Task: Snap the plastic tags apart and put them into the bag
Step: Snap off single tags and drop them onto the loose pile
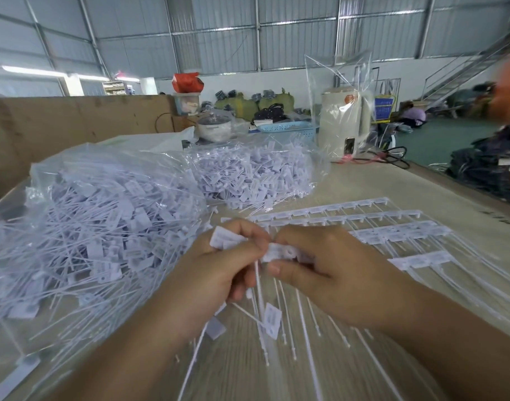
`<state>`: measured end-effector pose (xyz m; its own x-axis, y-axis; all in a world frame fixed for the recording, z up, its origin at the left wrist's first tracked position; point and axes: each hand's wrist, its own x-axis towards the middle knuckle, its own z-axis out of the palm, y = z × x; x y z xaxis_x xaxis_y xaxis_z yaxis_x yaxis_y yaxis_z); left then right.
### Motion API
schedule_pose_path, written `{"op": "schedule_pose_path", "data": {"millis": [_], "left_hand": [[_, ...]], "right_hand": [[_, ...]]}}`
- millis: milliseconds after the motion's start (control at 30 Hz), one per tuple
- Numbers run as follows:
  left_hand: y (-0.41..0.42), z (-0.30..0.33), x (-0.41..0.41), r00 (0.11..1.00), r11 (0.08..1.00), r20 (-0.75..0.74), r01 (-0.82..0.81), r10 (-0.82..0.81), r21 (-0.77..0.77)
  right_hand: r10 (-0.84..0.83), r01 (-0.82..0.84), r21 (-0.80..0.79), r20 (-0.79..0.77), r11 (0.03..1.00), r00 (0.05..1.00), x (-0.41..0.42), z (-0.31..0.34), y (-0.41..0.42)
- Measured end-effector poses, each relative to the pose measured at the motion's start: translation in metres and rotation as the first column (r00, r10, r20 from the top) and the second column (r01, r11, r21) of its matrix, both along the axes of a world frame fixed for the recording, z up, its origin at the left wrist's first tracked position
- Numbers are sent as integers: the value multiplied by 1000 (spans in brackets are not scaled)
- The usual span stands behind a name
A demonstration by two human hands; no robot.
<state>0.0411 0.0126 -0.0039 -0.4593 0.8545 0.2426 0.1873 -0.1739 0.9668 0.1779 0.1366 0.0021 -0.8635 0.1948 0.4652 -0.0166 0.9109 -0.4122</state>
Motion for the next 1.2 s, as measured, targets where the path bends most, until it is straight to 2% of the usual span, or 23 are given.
{"op": "schedule_pose_path", "data": {"millis": [67, 200, 400, 600, 767, 1033, 1100, 1200], "left_hand": [[1, -2, 2, 1000, 998, -18, 15, -16, -55], [4, -5, 4, 999, 997, -17, -39, 38, -59], [9, -10, 11, 994, 991, -7, -112, 113, 69], [12, -7, 22, 963, 951, 199, -222, 180, 215], [12, -2, 22, 949, 957, 245, -243, 200, 159], [8, 4, 20, 947, 951, 145, -299, 286, 77], [8, 6, 22, 937, 949, 187, -309, 294, 55], [6, 8, 25, 897, 958, 344, -284, 276, -27]], "right_hand": [[18, -19, 24, 30, 1000, 999, 1, 0, -1], [13, -15, 19, 79, 1000, 997, 1, 0, -1], [-71, 70, 34, 17, 997, 997, -2, -3, -9], [-141, 148, 84, -91, 985, 986, -6, -2, -21], [-177, 198, 135, -149, 971, 973, -6, -3, -22], [-213, 275, 268, -239, 923, 947, -11, -3, -27], [-213, 289, 293, -264, 911, 941, -11, -5, -27], [-216, 291, 333, -245, 897, 945, -13, -6, -28]]}}
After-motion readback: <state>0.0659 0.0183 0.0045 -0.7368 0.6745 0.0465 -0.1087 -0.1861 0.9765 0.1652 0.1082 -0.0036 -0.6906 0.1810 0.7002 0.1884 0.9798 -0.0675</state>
